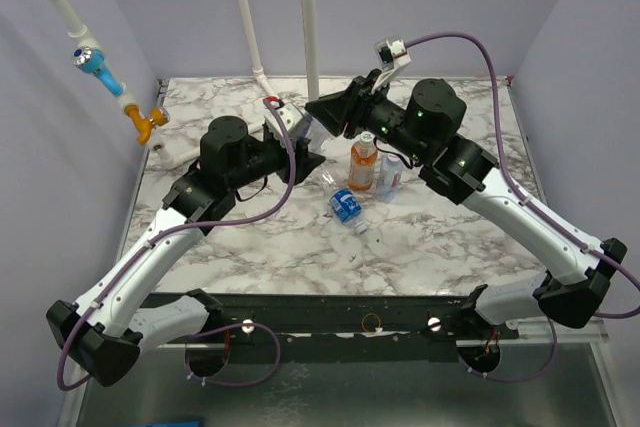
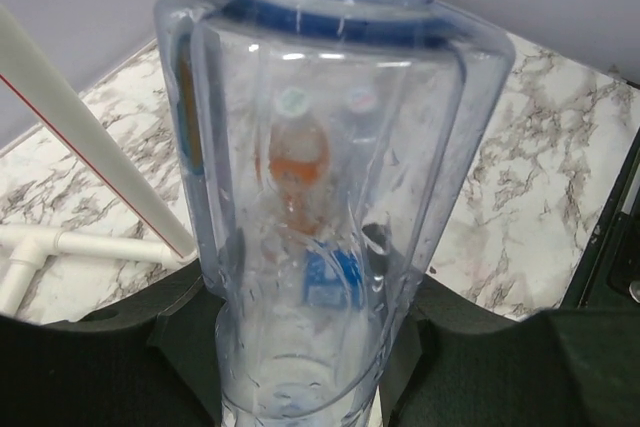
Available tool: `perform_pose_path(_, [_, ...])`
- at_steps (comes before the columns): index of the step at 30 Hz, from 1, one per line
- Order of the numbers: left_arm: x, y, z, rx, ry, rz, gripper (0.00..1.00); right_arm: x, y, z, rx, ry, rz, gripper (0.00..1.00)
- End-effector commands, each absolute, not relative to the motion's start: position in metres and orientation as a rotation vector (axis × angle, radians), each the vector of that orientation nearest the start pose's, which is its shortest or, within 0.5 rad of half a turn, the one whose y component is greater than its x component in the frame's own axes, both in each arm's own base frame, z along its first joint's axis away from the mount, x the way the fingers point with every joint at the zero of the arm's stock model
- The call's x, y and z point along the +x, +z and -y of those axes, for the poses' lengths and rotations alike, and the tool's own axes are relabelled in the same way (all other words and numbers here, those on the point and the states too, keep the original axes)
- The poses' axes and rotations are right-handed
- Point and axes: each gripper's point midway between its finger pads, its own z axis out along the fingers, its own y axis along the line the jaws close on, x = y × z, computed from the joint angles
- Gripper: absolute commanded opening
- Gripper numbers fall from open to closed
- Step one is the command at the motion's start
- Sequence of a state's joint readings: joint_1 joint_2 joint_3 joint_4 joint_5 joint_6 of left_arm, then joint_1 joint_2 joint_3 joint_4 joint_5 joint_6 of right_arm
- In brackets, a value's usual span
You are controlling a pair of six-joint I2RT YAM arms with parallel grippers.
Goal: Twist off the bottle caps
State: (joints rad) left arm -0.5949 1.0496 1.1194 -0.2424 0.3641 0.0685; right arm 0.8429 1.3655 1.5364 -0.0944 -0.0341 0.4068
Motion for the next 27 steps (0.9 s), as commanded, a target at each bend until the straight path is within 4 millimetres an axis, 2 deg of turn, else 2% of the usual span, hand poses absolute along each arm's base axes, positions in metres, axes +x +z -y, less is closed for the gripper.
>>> perform_pose_path(1, [0.265, 0.335, 0.249, 0.82, -0.693, -1.582, 0.18, 0.28, 0.461, -0.348, -0.353, 1.044, -1.505, 0.29])
perform_pose_path(5, [0.253, 0.341, 0.256, 0.836, -0.781, -1.568, 0.18, 0.271, 0.459, -0.352, -0.396, 1.085, -1.481, 0.12])
perform_pose_path(7, [0.236, 0.348, 0.264, 0.888, -0.873, -1.534, 0.18, 0.261, 0.468, -0.354, -0.454, 1.116, -1.421, 0.02])
perform_pose_path(8, [0.226, 0.353, 0.267, 0.901, -0.939, -1.525, 0.18, 0.252, 0.471, -0.355, -0.504, 1.14, -1.384, 0.01])
perform_pose_path(11, [0.187, 0.365, 0.276, 1.009, -1.141, -1.467, 0.18, 0.218, 0.483, -0.358, -0.675, 1.225, -1.253, 0.01])
perform_pose_path(14, [0.155, 0.374, 0.28, 1.092, -1.328, -1.445, 0.18, 0.172, 0.487, -0.36, -0.913, 1.346, -1.119, 0.0])
perform_pose_path(16, [0.139, 0.378, 0.279, 1.133, -1.424, -1.442, 0.18, 0.147, 0.485, -0.359, -1.046, 1.422, -1.052, 0.01])
perform_pose_path(19, [0.125, 0.383, 0.278, 1.168, -1.508, -1.44, 0.18, 0.122, 0.477, -0.356, -1.192, 1.512, -1.002, 0.01])
perform_pose_path(23, [0.124, 0.385, 0.278, 1.162, -1.514, -1.444, 0.18, 0.116, 0.47, -0.355, -1.232, 1.542, -1.006, 0.01])
perform_pose_path(27, [0.127, 0.385, 0.278, 1.151, -1.498, -1.447, 0.18, 0.129, 0.47, -0.353, -1.15, 1.476, -1.053, 0.01])
